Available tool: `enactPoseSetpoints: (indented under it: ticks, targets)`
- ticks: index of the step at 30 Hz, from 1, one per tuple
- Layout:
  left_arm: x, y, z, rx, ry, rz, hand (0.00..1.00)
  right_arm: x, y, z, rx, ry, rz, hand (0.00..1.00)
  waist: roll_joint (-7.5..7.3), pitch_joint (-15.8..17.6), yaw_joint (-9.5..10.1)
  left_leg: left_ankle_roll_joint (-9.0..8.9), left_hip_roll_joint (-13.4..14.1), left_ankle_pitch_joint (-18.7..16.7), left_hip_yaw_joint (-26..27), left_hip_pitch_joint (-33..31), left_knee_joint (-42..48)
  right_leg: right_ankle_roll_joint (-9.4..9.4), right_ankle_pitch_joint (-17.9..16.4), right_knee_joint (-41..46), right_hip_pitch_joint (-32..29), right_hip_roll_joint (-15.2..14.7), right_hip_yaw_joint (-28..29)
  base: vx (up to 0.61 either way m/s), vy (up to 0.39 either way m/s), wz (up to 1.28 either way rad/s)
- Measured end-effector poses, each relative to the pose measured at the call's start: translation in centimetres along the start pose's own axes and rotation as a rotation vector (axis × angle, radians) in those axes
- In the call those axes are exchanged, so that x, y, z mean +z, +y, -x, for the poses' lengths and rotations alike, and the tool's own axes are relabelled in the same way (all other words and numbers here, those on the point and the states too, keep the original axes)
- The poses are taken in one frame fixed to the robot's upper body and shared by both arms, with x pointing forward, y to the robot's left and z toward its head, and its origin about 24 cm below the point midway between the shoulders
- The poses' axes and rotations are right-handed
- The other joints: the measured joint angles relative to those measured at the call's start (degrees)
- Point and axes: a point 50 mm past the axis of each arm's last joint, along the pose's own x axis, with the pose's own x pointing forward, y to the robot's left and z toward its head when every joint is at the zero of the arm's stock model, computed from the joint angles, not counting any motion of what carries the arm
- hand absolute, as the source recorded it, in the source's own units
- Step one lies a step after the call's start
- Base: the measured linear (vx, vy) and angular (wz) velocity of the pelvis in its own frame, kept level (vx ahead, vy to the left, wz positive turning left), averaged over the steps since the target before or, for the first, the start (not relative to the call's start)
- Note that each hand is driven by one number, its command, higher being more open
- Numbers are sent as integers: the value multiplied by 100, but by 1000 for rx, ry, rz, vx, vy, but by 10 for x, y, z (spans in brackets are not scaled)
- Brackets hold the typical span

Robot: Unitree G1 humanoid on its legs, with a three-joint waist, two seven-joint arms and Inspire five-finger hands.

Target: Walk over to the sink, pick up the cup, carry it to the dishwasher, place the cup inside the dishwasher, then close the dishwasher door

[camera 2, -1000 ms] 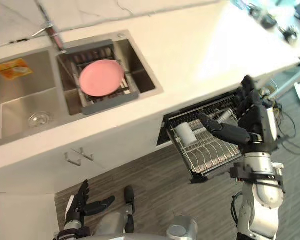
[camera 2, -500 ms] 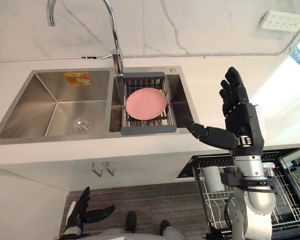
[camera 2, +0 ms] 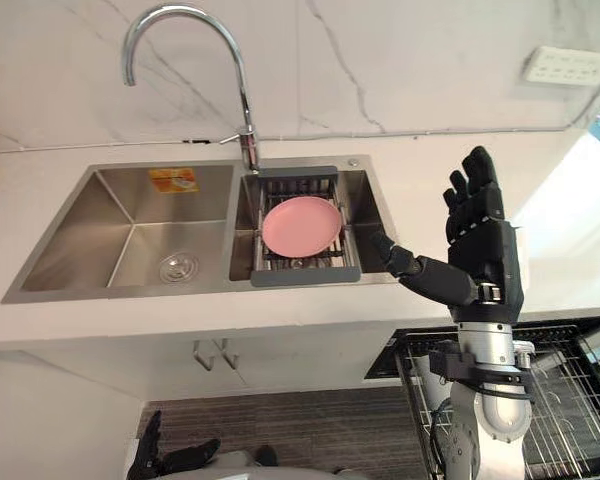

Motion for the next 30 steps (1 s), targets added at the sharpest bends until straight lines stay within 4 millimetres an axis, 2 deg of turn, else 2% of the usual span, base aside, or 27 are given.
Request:
enactPoseSetpoints:
  ticks: [3, 5, 7, 8, 9, 10, 12, 14, 16, 17, 18, 19, 20, 21, 25, 28, 30]
  targets:
    - [0, -1, 0, 9, 0, -5, 100, 10, 10, -3, 12, -56, -17, 100, -7, -28, 113, 29, -60, -14, 157, 145, -186, 42, -48, -3, -7, -67, 145, 42, 38, -20]
    - [0, -1, 0, 5, 2, -9, 100, 16, 12, -3, 12, -84, -16, 100, -26, -130, 94, 77, -151, -45, 180, 197, -298, 87, -161, 29, -28, -148, 160, 108, 71, -9]
    - [0, 0, 0, -1, -1, -16, 100, 17, 9, -3, -11, -93, -6, 100, -95, -254, 64, 188, -298, -137, 97, 300, -393, 213, -439, 579, -185, -306, 128, 149, 81, 11]
    - [-1, -2, -1, -7, 4, -19, 100, 15, 7, -5, -20, -90, 1, 100, -92, -252, 32, 208, -339, -150, 77, 418, -452, 267, -646, 1212, -400, -394, 107, 169, 97, 10]
    - [0, -1, -2, -7, 2, -23, 100, 7, 4, -8, -30, -67, 9, 100, -69, -236, 16, 197, -307, -133, 61, 580, -482, 240, -740, 2435, -887, -485, 60, 201, 107, 6]
    - [2, 0, -3, -5, -14, -27, 100, -3, 3, -13, -42, -43, -5, 100, -116, -169, -38, 318, -293, -102, 68, 790, -507, 156, -716, 3640, -1364, -663, 18, 157, 71, 5]
    - [3, 7, -5, 3, -21, -47, 100, -16, 0, -14, -50, 6, -13, 100, -241, -113, -78, 334, -274, -104, 68, 953, -510, 5, -811, 4428, -1775, -858, -65, 141, 18, 10]
    - [4, 8, -8, 5, -18, -52, 100, -20, 0, -13, -38, 20, -15, 100, -273, -149, -84, 298, -211, -118, 44, 1028, -554, -5, -816, 4032, -1922, -951, -237, 244, -17, 9]
    - [7, 8, -10, 5, -23, -51, 100, -20, 3, -14, -16, 20, -18, 100, -272, -144, -113, 187, -112, -136, 33, 1061, -529, 59, -733, 2941, -1899, -902, -268, 271, -73, 0]
    - [8, 9, -12, -5, -27, -66, 100, -21, 7, -14, 6, 24, -30, 100, -292, -140, -114, 15, -28, -239, 26, 1071, -398, 35, -239, 1758, -1761, -834, -160, 226, -119, -5]
    - [10, 11, -13, -8, -31, -74, 100, -22, 8, -14, 11, 24, -33, 100, -354, -149, -117, -61, -20, -289, 17, 1090, -346, -24, 125, 1430, -1699, -826, -113, 271, -157, -1]
    - [10, 13, -14, -8, -34, -80, 100, -22, 9, -14, 14, 24, -36, 100, -420, -143, -123, -140, -26, -343, 8, 1119, -295, -65, 658, 1177, -1640, -827, -65, 172, -171, 7]
    - [7, 11, -13, -3, -6, -62, 100, -22, 9, -14, 18, 25, -32, 100, -371, -104, -147, -229, 101, -520, -60, 1163, -200, 231, 795, 1046, -1480, -709, 28, 194, -210, 1]
    - [6, 10, -12, -10, -6, -59, 100, -21, 8, -15, 19, 25, -26, 100, -264, -110, -113, -272, 289, -654, -65, 1148, -169, 231, 796, 870, -1390, -513, 4, 182, -204, -4]
    - [5, 7, -12, -7, 8, -46, 100, -21, 4, -13, 6, 31, -11, 100, -240, -114, -97, -419, 574, -742, -219, 1162, -221, 172, 940, 220, -997, -180, -240, 128, -135, 12]
    - [7, 7, -12, -5, 3, -56, 100, -13, 9, -16, 22, -6, -17, 100, -245, -158, -29, -430, 593, -745, -259, 1135, -247, 175, 1232, -433, -708, -88, -321, 50, -27, 10]
    - [6, 7, -12, -3, 17, -56, 100, -9, 12, -17, 40, -24, -21, 100, -235, -189, 2, -440, 589, -737, -248, 1124, -224, 187, 1286, -587, -651, -68, -320, 47, -12, -2]
